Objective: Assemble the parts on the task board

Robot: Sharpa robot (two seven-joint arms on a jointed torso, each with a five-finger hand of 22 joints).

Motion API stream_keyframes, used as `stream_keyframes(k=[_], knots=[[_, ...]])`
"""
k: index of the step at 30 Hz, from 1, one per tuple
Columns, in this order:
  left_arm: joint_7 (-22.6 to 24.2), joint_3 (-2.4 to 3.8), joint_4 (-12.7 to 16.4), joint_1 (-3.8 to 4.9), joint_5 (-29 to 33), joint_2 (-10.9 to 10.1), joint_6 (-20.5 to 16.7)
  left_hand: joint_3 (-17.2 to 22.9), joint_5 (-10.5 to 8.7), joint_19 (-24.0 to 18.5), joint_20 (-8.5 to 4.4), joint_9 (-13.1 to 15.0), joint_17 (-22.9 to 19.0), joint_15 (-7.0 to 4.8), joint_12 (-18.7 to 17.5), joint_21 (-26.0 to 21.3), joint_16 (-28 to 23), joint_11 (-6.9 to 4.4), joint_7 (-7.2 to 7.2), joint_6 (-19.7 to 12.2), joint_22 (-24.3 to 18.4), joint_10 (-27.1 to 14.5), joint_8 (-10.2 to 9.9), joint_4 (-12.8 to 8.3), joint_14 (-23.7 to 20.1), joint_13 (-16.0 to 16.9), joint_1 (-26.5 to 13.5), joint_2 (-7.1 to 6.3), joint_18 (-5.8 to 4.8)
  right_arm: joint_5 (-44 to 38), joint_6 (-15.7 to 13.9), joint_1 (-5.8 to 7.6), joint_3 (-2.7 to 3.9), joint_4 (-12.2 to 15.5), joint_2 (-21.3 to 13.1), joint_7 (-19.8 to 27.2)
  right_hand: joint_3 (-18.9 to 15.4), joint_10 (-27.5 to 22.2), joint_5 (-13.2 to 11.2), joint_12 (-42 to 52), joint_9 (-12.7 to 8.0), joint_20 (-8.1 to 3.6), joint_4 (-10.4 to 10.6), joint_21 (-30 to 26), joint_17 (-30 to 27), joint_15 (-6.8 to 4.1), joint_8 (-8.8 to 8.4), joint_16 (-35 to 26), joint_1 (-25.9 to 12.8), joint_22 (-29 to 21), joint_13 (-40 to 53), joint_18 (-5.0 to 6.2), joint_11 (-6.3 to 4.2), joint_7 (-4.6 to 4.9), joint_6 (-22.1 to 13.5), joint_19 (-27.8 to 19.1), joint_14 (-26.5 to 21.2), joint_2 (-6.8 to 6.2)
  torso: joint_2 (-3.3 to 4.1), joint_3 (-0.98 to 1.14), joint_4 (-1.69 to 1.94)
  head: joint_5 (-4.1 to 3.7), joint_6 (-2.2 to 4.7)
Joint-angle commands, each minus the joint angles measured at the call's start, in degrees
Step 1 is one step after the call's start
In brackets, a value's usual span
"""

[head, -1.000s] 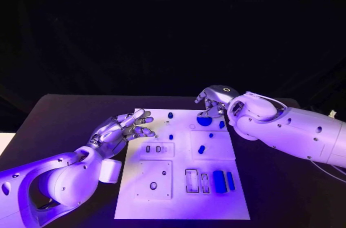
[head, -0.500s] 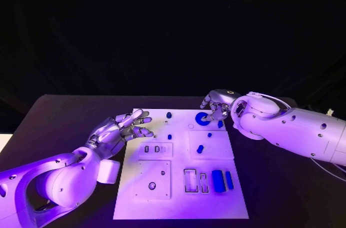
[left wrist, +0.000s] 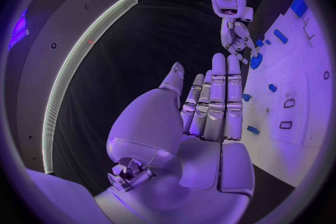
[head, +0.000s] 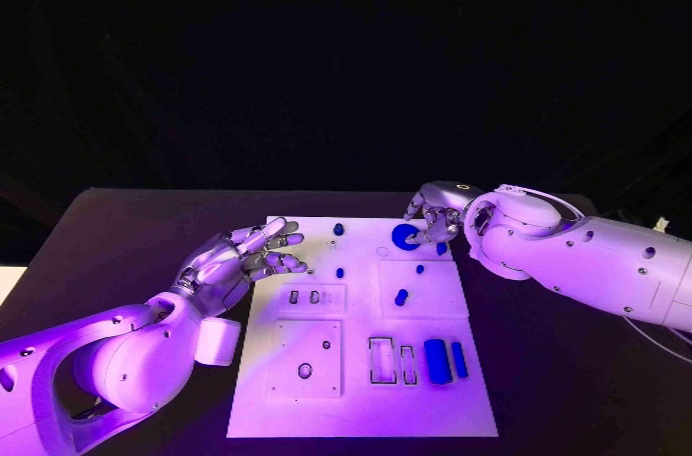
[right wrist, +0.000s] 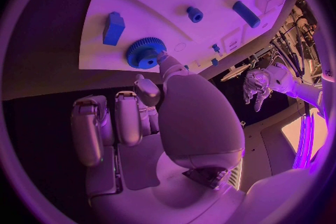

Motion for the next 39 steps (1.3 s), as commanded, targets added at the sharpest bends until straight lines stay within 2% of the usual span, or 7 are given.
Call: stream_keyframes(k=[1,26,30,36,39], knots=[[0.2,0.04,0.0,0.05,0.0,0.1,0.6,0.1,0.18,-0.5,0.01,0.0,0.1,0.07,-0.1,0.2,0.0,-0.12,0.01,-0.3,0.1,-0.4,-0.3,-0.3,-0.5,0.0,0.2,0.49,0.51,-0.3,1.2,-0.04,0.03,0.1,0.0,-0.2,0.2,0.3,0.5,0.4,0.1,0.13,0.3,0.4,0.3,0.18,0.40,0.5,0.5,12.6,0.5,-1.09,-0.07,-0.03,0.8,4.3,3.0,0.43,0.01,-0.05,0.04,-0.20,-0.09],[0.0,0.04,-0.1,0.05,0.0,0.1,0.5,0.2,0.18,-0.5,0.02,0.0,0.1,0.07,-0.1,0.2,-0.1,-0.12,0.02,-0.3,0.1,-0.4,-0.3,-0.4,-0.5,0.0,0.2,0.53,0.52,-0.2,2.6,-0.56,0.02,-1.1,0.8,0.2,0.8,0.4,0.9,0.9,0.3,-0.08,-0.1,0.6,1.3,-0.07,1.20,1.0,0.7,13.1,1.7,-1.20,-0.41,-0.41,2.8,4.6,3.1,1.54,0.03,-0.06,0.05,-0.15,-0.51],[0.0,0.04,-0.1,0.05,0.0,0.1,0.5,0.2,0.18,-0.5,0.02,0.0,0.1,0.07,-0.1,0.2,-0.1,-0.12,0.02,-0.3,0.1,-0.4,-0.3,-0.4,-0.5,0.0,0.2,0.53,0.52,-0.3,2.1,-0.63,0.02,-1.1,0.9,0.4,1.6,0.5,0.9,1.0,0.5,-0.23,-0.6,0.7,1.7,-0.25,1.56,1.2,1.1,13.2,2.1,-1.24,-0.64,-0.63,4.0,4.8,3.1,2.47,0.05,-0.08,0.04,-0.07,-0.51],[0.0,0.04,-0.2,0.05,0.0,0.1,0.5,0.2,0.18,-0.5,0.02,0.0,0.1,0.07,-0.1,0.2,-0.1,-0.12,0.02,-0.3,0.1,-0.4,-0.3,-0.4,-0.5,0.0,0.2,0.53,0.52,-1.6,0.7,-0.73,0.02,-1.0,1.0,0.7,4.7,0.6,-1.2,0.9,1.0,-0.71,-2.7,0.8,2.7,-0.82,2.25,1.8,3.5,13.7,2.7,-1.35,-1.34,-1.42,6.9,5.1,3.2,5.04,0.03,-0.07,0.06,-0.13,-0.53],[0.0,0.04,-0.2,0.05,0.0,0.1,0.5,0.2,0.18,-0.5,0.02,0.0,0.1,0.07,-0.1,0.2,-0.1,-0.12,0.02,-0.3,0.1,-0.4,-0.3,-0.4,-0.5,0.0,0.2,0.53,0.52,-2.1,-0.2,-0.75,0.02,-1.0,1.0,0.8,5.6,0.6,-1.2,0.8,1.2,-0.86,-3.0,0.8,2.9,-0.97,2.35,1.8,3.5,13.8,2.8,-1.37,-1.53,-1.68,7.7,5.1,3.2,5.62,0.02,-0.09,0.07,-0.14,-0.60]])
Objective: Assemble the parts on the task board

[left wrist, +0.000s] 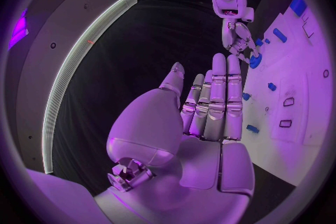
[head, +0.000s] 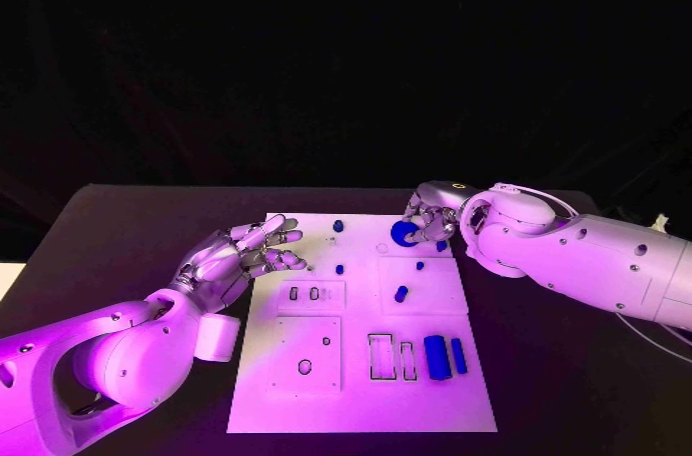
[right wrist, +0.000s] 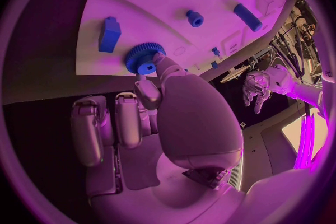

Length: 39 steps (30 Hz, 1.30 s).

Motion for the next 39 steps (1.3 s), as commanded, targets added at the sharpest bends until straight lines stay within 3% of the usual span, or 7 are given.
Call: stream_keyframes(k=[1,10,16,20,25,31,39], knots=[[0.3,0.04,0.0,0.05,0.0,0.1,0.5,0.0,0.18,-0.5,0.02,0.0,0.1,-0.13,-0.1,0.2,-0.1,-0.12,0.02,-0.3,0.1,-0.4,-0.3,-0.2,-0.3,0.0,0.2,0.53,0.52,-2.0,-1.4,-0.20,-0.11,0.1,0.1,0.5,0.9,0.1,0.1,0.1,0.8,-0.47,-0.3,0.4,0.1,-0.59,0.56,0.3,0.6,13.8,0.1,-0.50,-0.41,-0.85,2.1,5.2,3.2,1.72,0.00,-0.02,0.04,-0.01,-0.02],[0.3,0.03,-0.1,0.05,0.0,0.1,0.5,0.0,0.18,-0.5,0.02,0.0,0.1,-0.13,-0.1,0.2,-0.1,-0.12,0.02,-0.3,0.1,-0.4,-0.3,-0.2,-0.3,0.0,0.2,0.53,0.52,-5.1,-6.4,-0.21,-0.10,1.4,0.3,0.8,1.6,0.1,0.4,-0.4,0.9,-0.67,-0.5,0.5,0.5,-0.78,0.49,0.5,-0.1,14.0,0.0,-0.56,-0.62,-1.12,2.9,5.3,3.3,1.66,-0.02,-0.02,0.08,0.12,-0.05],[0.3,0.03,-0.2,0.05,0.0,0.1,0.6,0.0,0.18,-0.5,0.02,0.0,0.1,-0.13,-0.1,0.2,-0.1,-0.12,0.02,-0.3,0.1,-0.4,-0.3,-0.2,-0.3,0.0,0.2,0.53,0.52,-7.0,-8.9,-0.11,-0.06,4.1,0.2,0.6,1.8,0.3,0.3,-0.5,0.9,-0.75,-0.4,0.5,0.6,-0.82,0.17,0.5,-1.2,14.1,0.2,-0.56,-0.64,-1.12,3.1,5.3,3.3,1.21,-0.01,-0.06,0.09,0.34,0.06],[0.3,0.03,-0.3,0.05,0.0,0.2,0.6,0.0,0.18,-0.5,0.02,0.0,0.1,-0.13,-0.1,0.2,-0.1,-0.12,0.02,-0.3,0.1,-0.4,-0.3,-0.2,-0.3,0.0,0.2,0.53,0.52,-8.9,-10.0,0.09,-0.03,6.1,0.9,0.3,1.8,0.3,0.3,-0.5,0.9,-0.77,-0.4,0.5,0.6,-0.83,0.04,0.5,-1.5,14.0,0.2,-0.55,-0.64,-1.11,3.1,5.3,3.3,1.04,-0.04,-0.07,-0.03,0.56,0.21],[0.3,0.03,-0.4,0.05,0.0,0.2,0.7,0.1,0.18,-0.6,0.04,0.0,0.2,-0.12,-0.1,0.2,-0.1,-0.11,0.02,-0.3,0.1,-0.5,-0.3,-0.4,-0.4,0.0,0.2,0.60,0.53,-11.5,-10.3,0.22,-0.04,7.4,3.3,-0.3,1.8,0.3,0.2,-0.6,0.9,-0.78,-0.4,0.5,0.7,-0.83,-0.02,0.5,-1.6,14.0,0.2,-0.56,-0.64,-1.12,3.1,5.3,3.3,1.00,0.01,-0.06,0.13,0.93,0.32],[0.3,0.04,-0.4,0.05,0.0,0.3,0.7,0.1,0.18,-0.6,0.04,0.0,0.2,-0.12,-0.1,0.2,-0.1,-0.11,0.02,-0.3,0.1,-0.5,-0.3,-0.4,-0.4,0.0,0.2,0.60,0.53,-12.8,-9.6,0.27,-0.28,6.7,6.5,-0.4,1.9,0.3,0.2,-0.5,0.9,-0.78,-0.4,0.5,0.7,-0.83,-0.04,0.5,-1.6,14.1,0.2,-0.56,-0.64,-1.12,3.1,5.3,3.3,1.00,0.04,-0.15,0.19,1.07,0.34],[0.3,0.04,-0.4,0.05,0.0,0.4,0.8,0.1,0.18,-0.6,0.04,0.0,0.2,-0.12,-0.1,0.2,-0.1,-0.11,0.02,-0.3,0.1,-0.5,-0.3,-0.4,-0.4,0.0,0.2,0.60,0.53,-13.5,-8.8,0.10,-1.22,3.9,10.4,-0.2,1.9,0.3,0.2,-0.5,0.9,-0.78,-0.4,0.5,0.7,-0.83,-0.10,0.5,-1.7,14.1,0.3,-0.56,-0.64,-1.12,3.1,5.3,3.3,0.98,0.10,-0.03,0.08,1.38,0.12]])
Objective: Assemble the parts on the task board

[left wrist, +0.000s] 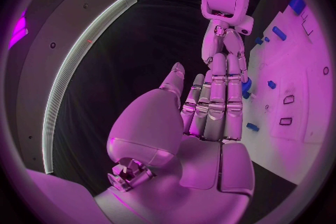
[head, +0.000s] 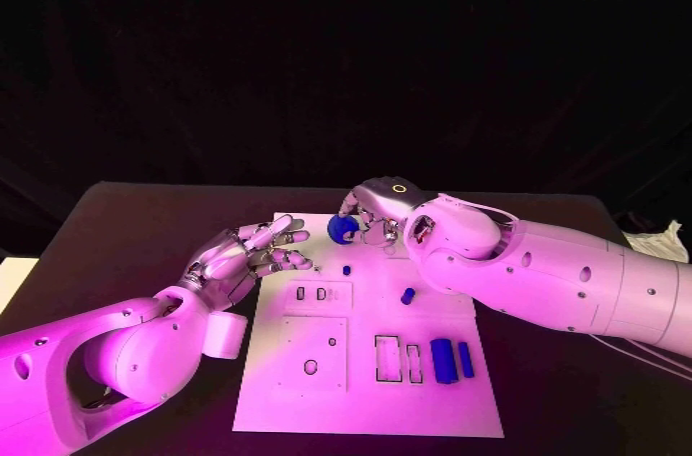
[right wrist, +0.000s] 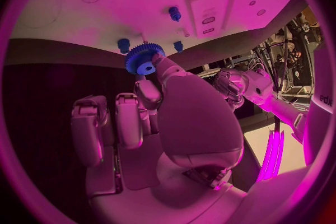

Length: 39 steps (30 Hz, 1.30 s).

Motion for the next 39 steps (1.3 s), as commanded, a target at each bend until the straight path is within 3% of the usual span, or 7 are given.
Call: stream_keyframes(k=[1,12,28,31,35,39], knots=[[0.4,0.04,0.1,0.05,0.0,0.2,0.8,0.1,0.18,-0.4,-0.16,0.0,0.1,-0.12,-0.1,0.2,-0.1,0.10,0.02,-0.3,0.1,-0.3,-0.3,-0.4,-0.4,0.0,0.0,0.37,0.53,-2.2,0.6,-0.15,-0.27,-1.1,1.0,-0.1,0.3,0.1,0.0,-0.3,1.3,-0.39,0.0,0.3,0.0,-0.44,0.25,0.3,-0.2,14.1,0.0,-0.57,-0.40,-1.12,3.1,5.3,3.3,0.18,0.01,0.07,-0.06,0.20,-0.17],[0.4,0.04,0.0,0.05,0.0,0.2,0.8,0.1,0.18,-0.4,-0.16,0.0,0.1,-0.12,-0.1,0.2,-0.1,0.10,0.02,-0.3,0.1,-0.3,-0.3,-0.4,-0.4,0.0,0.0,0.37,0.53,-2.3,2.4,-0.41,-0.86,-2.8,2.6,0.1,0.4,0.1,-0.1,-0.4,1.3,-0.40,0.0,0.3,0.1,-0.42,0.00,0.3,-0.6,14.1,0.1,-0.57,-0.37,-1.06,3.0,5.3,3.3,-0.05,-0.02,0.09,-0.24,0.36,-0.44],[0.3,0.04,0.1,0.05,0.0,0.1,0.8,0.1,0.18,-0.4,-0.16,0.0,0.1,-0.12,-0.1,0.2,-0.1,0.10,0.02,-0.3,0.1,-0.3,-0.3,-0.4,-0.4,0.0,0.0,0.37,0.53,-2.7,3.7,-0.44,-0.98,-3.1,2.8,-0.6,0.6,-0.1,-0.9,-1.1,1.1,-0.31,0.0,0.2,-0.1,-0.25,-0.98,0.1,-1.9,13.9,-0.1,-0.52,-0.13,-0.74,2.5,5.2,3.2,-0.76,0.00,0.09,-0.15,0.22,-0.64],[0.3,0.04,0.1,0.05,0.0,0.1,0.8,0.1,0.18,-0.4,-0.16,0.0,0.1,-0.12,-0.1,0.2,-0.1,0.10,0.02,-0.3,0.1,-0.3,-0.3,-0.4,-0.4,0.0,0.0,0.37,0.53,-2.8,3.7,-0.44,-0.99,-3.4,2.9,-0.8,0.6,-0.3,-1.8,-1.8,0.9,-0.16,0.0,0.2,-0.2,-0.03,-1.93,0.0,-2.5,13.8,-0.3,-0.48,0.17,-0.36,1.6,5.1,3.2,-1.11,-0.01,0.11,-0.18,0.23,-0.60],[0.3,0.04,0.1,0.05,0.0,0.1,0.8,0.1,0.18,-0.4,-0.16,0.0,0.1,-0.12,-0.1,0.2,-0.1,0.10,0.02,-0.3,0.1,-0.3,-0.3,-0.4,-0.4,0.0,0.0,0.37,0.53,-2.8,4.1,-0.44,-1.08,-3.8,3.3,-0.9,0.4,-1.1,-4.3,-3.8,0.1,0.36,0.1,0.1,-0.3,0.64,-4.40,-0.2,-3.6,13.5,-1.3,-0.42,1.01,0.61,-1.4,4.9,3.1,-2.08,-0.02,0.08,-0.17,0.20,-0.67],[0.3,0.04,0.1,0.05,0.0,0.1,0.8,0.1,0.18,-0.4,-0.16,0.0,0.1,-0.12,-0.1,0.2,-0.1,0.10,0.02,-0.3,0.1,-0.3,-0.3,-0.4,-0.4,0.0,0.0,0.37,0.53,-2.8,5.1,-0.46,-1.22,-4.0,3.6,-0.8,-0.6,-1.5,-7.0,-4.8,-0.3,0.84,1.2,0.0,-0.4,1.11,-5.05,-0.3,-5.4,13.3,-1.7,-0.37,1.48,1.06,-3.1,4.8,3.1,-3.36,0.01,0.10,-0.14,0.25,-0.80]])
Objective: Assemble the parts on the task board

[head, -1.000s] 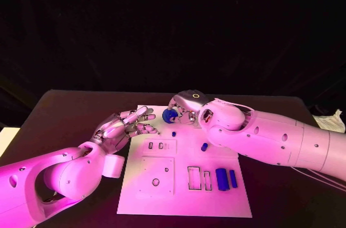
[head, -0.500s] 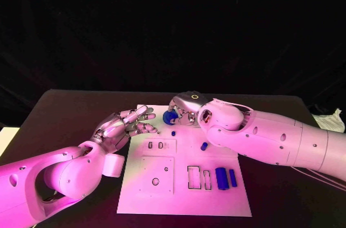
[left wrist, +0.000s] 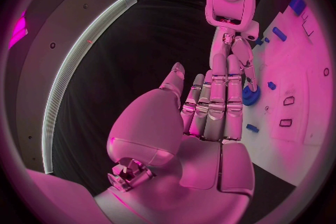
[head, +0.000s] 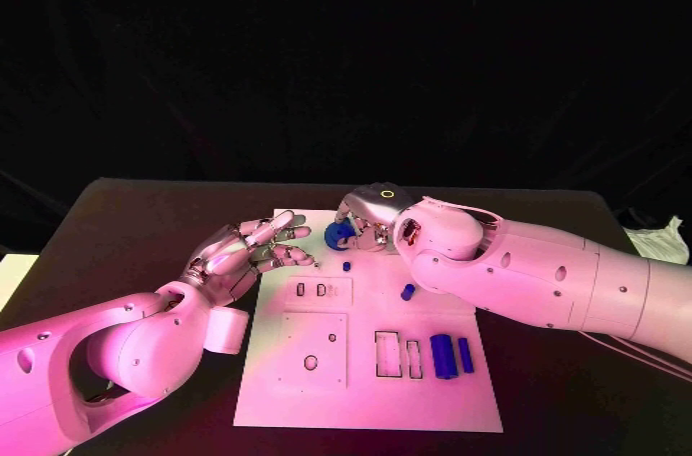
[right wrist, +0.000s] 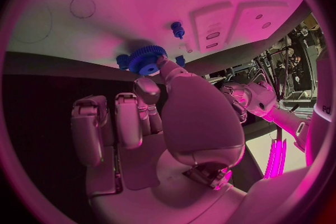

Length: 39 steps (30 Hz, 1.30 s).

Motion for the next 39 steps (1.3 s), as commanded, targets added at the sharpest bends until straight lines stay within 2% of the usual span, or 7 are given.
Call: stream_keyframes(k=[1,8,18,22,30,35,39], knots=[[0.3,0.04,0.1,0.05,0.0,0.1,0.8,0.1,0.18,-0.4,-0.16,0.0,0.1,-0.11,-0.1,0.2,-0.1,0.10,0.02,-0.3,0.1,-0.3,-0.3,-0.4,-0.4,0.0,0.0,0.37,0.53,-1.0,2.2,-0.05,-0.10,-0.2,0.3,-0.4,-1.2,-0.4,-1.5,-0.7,-0.4,0.69,1.2,0.0,0.0,0.55,-0.26,-0.3,-1.5,13.3,-0.3,-0.37,0.25,0.25,-1.2,4.7,3.1,-1.59,0.03,0.01,0.03,0.03,-0.12],[0.3,0.04,0.1,0.05,0.0,0.1,0.8,0.1,0.18,-0.4,-0.16,0.0,0.1,-0.11,-0.1,0.2,-0.1,0.10,0.02,-0.3,0.1,-0.3,-0.3,-0.4,-0.4,0.0,0.0,0.37,0.53,-0.8,2.5,-0.10,-0.21,-0.4,0.3,-0.4,-2.4,-0.5,-1.5,-0.9,-0.4,1.04,4.5,0.0,0.2,0.78,-0.07,-0.3,-3.7,13.3,-0.1,-0.37,0.51,0.38,-1.6,4.8,3.1,-2.44,0.01,0.01,-0.02,0.06,-0.25],[0.2,0.04,0.0,0.05,0.0,0.1,0.7,0.1,0.18,-0.4,-0.16,0.0,0.1,-0.11,-0.1,0.2,-0.1,0.10,0.02,-0.3,0.1,-0.3,-0.3,-0.4,-0.4,0.0,0.0,0.37,0.53,-0.2,2.1,-0.13,-0.24,-0.6,0.1,-0.6,-2.0,-0.2,-1.1,-0.4,-0.2,1.11,6.9,0.0,0.6,0.80,0.07,-0.1,-6.2,13.5,0.7,-0.41,0.47,0.29,-0.7,4.9,3.2,-0.15,0.01,0.02,-0.01,-0.12,-0.27],[0.2,0.04,-0.1,0.05,0.0,0.1,0.8,0.1,0.18,-0.4,-0.16,0.0,0.1,-0.11,-0.1,0.2,-0.1,0.10,0.02,-0.3,0.1,-0.3,-0.3,-0.4,-0.4,0.0,0.0,0.37,0.53,-0.1,-1.6,-0.19,-0.24,-0.3,-0.5,-0.7,-1.5,0.0,-0.3,0.1,-0.2,1.10,6.8,0.1,1.0,0.76,0.07,0.1,-7.3,13.8,1.2,-0.48,0.42,0.19,-0.5,5.1,3.3,1.13,-0.01,0.10,-0.11,-0.21,-0.11],[0.2,0.04,-0.2,0.05,0.0,0.1,0.9,0.1,0.18,-0.4,-0.16,0.0,0.1,-0.11,-0.1,0.2,-0.1,0.10,0.02,-0.3,0.1,-0.3,-0.3,-0.4,-0.4,0.0,0.0,0.37,0.53,3.1,-10.3,-0.54,0.08,2.7,-4.7,2.5,-1.1,0.1,0.6,0.4,-0.2,1.07,6.3,0.2,1.2,0.73,-0.03,0.2,-6.8,14.0,1.6,-0.52,0.40,0.21,-0.5,5.2,3.3,1.23,-0.10,0.14,-0.23,-0.63,0.23],[0.1,0.04,-0.3,0.05,0.0,0.2,1.0,0.1,0.16,-0.4,-0.14,0.0,0.2,-0.11,0.0,0.3,-0.1,0.10,0.02,-0.4,0.1,-0.3,-0.3,-0.5,-0.5,0.0,0.0,0.38,0.54,10.0,-10.1,-0.57,0.53,5.5,-10.3,6.0,-0.2,-0.3,1.5,-0.3,-0.3,1.03,4.5,0.1,0.9,0.67,-0.08,-0.1,-4.0,13.7,1.4,-0.45,0.32,0.20,-0.7,5.0,3.2,0.38,-0.30,0.12,-0.36,-0.90,0.55],[0.1,0.04,-0.4,0.05,0.0,0.2,1.0,0.2,0.16,-0.4,-0.14,0.0,0.3,-0.10,0.0,0.3,-0.1,0.10,0.02,-0.4,0.1,-0.4,-0.3,-0.5,-0.5,0.0,0.0,0.38,0.55,17.7,-8.3,-0.58,0.70,6.8,-15.8,12.0,1.2,-0.5,1.9,-0.6,-0.4,0.96,1.1,0.1,0.9,0.63,-0.19,-0.1,0.7,13.7,1.4,-0.45,0.32,0.37,-1.5,5.0,3.2,-0.27,-0.50,0.21,-0.89,-0.91,0.88]])
